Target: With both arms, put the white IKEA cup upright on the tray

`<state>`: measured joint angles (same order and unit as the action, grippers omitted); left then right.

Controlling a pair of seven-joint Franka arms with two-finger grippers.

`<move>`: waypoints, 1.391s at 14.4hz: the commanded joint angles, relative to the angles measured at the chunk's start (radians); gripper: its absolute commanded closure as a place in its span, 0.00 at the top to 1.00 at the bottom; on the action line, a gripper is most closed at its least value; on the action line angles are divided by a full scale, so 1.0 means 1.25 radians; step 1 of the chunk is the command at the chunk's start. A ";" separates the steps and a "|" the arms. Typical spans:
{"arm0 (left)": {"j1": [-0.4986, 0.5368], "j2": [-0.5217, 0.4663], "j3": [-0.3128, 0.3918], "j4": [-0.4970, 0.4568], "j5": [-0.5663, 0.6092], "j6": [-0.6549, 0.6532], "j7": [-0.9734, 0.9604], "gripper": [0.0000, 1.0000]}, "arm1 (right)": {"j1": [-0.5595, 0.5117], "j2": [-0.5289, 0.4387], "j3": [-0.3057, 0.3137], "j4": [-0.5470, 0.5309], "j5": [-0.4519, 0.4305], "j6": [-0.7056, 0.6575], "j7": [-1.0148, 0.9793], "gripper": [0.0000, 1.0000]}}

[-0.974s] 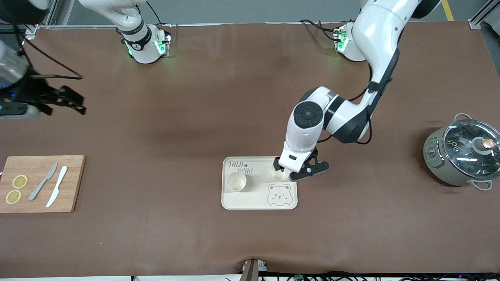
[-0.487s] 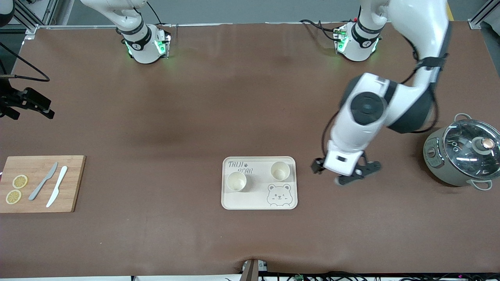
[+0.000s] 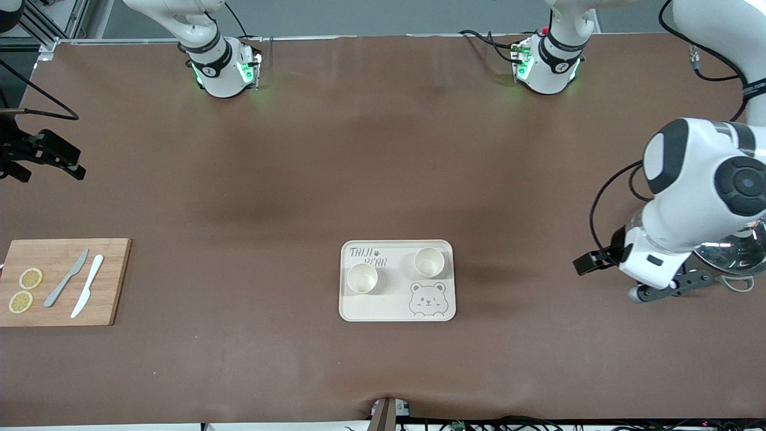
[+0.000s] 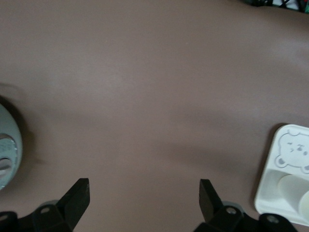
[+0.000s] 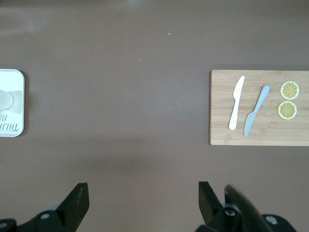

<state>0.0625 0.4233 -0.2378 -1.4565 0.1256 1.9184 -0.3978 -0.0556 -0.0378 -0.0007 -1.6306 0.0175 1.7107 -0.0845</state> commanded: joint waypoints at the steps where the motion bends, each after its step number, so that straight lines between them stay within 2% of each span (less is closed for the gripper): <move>1: 0.036 -0.029 -0.005 -0.020 -0.015 -0.017 0.081 1.00 | -0.009 0.011 -0.002 0.025 -0.002 -0.016 -0.007 1.00; 6: 0.031 -0.099 0.012 -0.020 -0.013 -0.118 0.156 1.00 | -0.033 0.012 -0.003 0.028 -0.002 -0.015 -0.008 1.00; 11: -0.041 -0.189 0.020 -0.017 -0.019 -0.217 0.164 1.00 | -0.027 0.012 -0.002 0.028 0.000 -0.017 -0.007 1.00; 16: -0.077 -0.287 0.026 -0.023 -0.073 -0.318 0.198 1.00 | -0.032 0.013 -0.002 0.026 0.000 -0.017 -0.006 1.00; 18: -0.108 -0.313 0.071 -0.034 -0.081 -0.342 0.240 1.00 | -0.030 0.014 -0.002 0.026 0.000 -0.017 -0.007 1.00; 20: -0.110 -0.321 0.080 -0.042 -0.085 -0.342 0.265 1.00 | -0.029 0.014 -0.002 0.025 0.000 -0.017 -0.007 1.00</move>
<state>-0.0595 0.0509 -0.1678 -1.4708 0.0441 1.4900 -0.1117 -0.0814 -0.0322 -0.0109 -1.6241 0.0167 1.7057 -0.0853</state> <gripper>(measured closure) 0.000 0.000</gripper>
